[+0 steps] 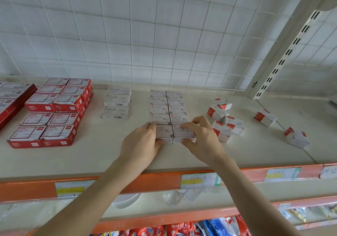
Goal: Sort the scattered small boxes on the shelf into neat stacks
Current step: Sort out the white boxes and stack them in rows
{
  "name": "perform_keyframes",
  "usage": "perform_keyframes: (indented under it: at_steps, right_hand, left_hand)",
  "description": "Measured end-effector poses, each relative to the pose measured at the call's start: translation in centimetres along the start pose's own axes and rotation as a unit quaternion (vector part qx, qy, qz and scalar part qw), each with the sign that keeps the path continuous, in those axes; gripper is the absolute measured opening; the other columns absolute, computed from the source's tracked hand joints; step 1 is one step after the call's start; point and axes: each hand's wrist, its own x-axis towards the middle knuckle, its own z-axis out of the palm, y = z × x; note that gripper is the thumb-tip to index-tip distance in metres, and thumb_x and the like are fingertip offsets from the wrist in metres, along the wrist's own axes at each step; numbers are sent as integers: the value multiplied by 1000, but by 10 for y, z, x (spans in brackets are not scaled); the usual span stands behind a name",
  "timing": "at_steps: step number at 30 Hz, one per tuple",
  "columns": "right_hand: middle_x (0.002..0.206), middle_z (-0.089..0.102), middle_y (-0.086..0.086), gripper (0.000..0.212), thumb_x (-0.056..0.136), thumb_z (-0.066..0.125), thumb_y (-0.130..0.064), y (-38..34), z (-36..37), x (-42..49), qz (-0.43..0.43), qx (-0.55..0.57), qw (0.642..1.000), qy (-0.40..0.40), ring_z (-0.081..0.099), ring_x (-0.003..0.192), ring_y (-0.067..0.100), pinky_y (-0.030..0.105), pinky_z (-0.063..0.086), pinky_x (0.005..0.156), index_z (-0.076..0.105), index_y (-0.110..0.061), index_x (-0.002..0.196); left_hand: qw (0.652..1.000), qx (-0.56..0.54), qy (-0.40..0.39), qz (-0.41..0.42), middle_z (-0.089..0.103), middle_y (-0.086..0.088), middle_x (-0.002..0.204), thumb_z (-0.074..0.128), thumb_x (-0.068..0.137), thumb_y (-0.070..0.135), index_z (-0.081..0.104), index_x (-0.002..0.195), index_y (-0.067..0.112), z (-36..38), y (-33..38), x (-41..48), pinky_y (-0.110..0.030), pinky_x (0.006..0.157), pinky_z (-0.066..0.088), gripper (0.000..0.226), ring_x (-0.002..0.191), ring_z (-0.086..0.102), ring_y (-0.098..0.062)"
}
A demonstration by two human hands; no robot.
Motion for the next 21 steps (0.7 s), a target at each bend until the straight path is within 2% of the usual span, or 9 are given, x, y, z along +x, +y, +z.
perform_keyframes:
  at_steps: [5, 11, 15, 21]
  right_hand:
    - [109, 45, 9, 40, 79, 68, -12, -3, 3, 0, -3, 6, 1000, 1, 45, 84, 16, 24, 46, 76, 60, -12, 119]
    - [109, 47, 11, 39, 78, 69, -11, -2, 4, -1, 0, 4, 1000, 11, 55, 88, 26, 30, 50, 77, 61, -9, 117]
    - [111, 47, 11, 39, 79, 68, -12, -2, 4, -2, -1, -3, 1000, 11, 55, 91, 26, 27, 48, 77, 60, -9, 118]
    - [111, 48, 12, 39, 79, 68, -11, 0, 4, -1, -1, -9, 1000, 12, 54, 93, 28, 34, 51, 80, 60, -8, 118]
  left_hand:
    - [1000, 7, 5, 4, 56, 0, 120, 46, 94, 35, 44, 126, 15, -1, 2, 0, -29, 76, 43, 38, 106, 56, -22]
    - [1000, 10, -6, -8, 59, -4, 115, 48, 93, 34, 47, 121, 14, -3, 3, 0, -31, 75, 43, 35, 105, 57, -26]
    - [1000, 22, -16, -11, 59, -5, 116, 49, 92, 36, 47, 122, 14, -3, 3, 2, -33, 78, 43, 37, 106, 56, -28]
    - [999, 36, -19, -15, 58, -6, 117, 48, 93, 36, 47, 121, 11, -3, 5, 2, -33, 79, 42, 37, 106, 55, -28]
